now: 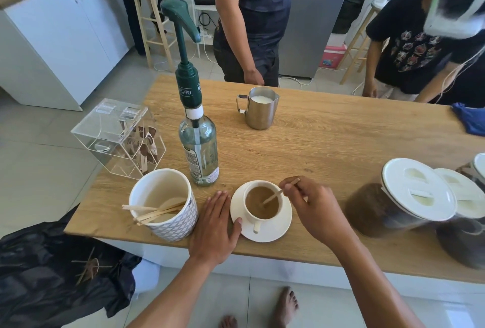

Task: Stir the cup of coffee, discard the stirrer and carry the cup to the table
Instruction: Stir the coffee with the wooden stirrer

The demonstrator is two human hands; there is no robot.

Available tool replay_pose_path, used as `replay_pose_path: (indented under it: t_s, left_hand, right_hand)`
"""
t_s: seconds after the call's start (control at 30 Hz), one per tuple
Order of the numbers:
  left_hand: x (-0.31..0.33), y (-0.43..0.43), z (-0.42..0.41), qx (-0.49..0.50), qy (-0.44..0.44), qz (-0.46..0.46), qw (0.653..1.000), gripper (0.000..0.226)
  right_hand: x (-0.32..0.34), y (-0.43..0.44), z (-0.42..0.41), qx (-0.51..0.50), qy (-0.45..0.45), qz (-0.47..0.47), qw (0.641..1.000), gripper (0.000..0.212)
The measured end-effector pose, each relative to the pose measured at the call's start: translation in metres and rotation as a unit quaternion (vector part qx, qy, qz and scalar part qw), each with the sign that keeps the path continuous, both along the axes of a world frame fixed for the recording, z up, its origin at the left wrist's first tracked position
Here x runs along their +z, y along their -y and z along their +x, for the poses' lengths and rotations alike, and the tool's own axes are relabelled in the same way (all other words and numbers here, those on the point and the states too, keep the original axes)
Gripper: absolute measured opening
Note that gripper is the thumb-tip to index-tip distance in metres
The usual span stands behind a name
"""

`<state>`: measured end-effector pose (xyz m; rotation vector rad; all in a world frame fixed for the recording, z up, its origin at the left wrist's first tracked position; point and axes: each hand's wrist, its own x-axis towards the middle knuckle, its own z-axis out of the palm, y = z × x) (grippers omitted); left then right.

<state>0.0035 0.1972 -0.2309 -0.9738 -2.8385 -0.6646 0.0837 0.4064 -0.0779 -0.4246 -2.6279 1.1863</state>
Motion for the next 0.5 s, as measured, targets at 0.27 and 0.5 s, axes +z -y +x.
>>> replay_pose_path:
  t_s: [0.27,0.5]
  left_hand:
    - [0.0004,-0.0002,0.0002,0.003,0.001,-0.004,1.0,0.062]
    - [0.0003,-0.0005,0.0002,0.003,0.0,-0.002,1.0,0.062]
  right_hand:
    - [0.0012,0.0011,0.0,-0.009,-0.013,0.004,1.0,0.015]
    - [0.0006,-0.0005,-0.0004,-0.041,-0.026,0.032,0.998,0.016]
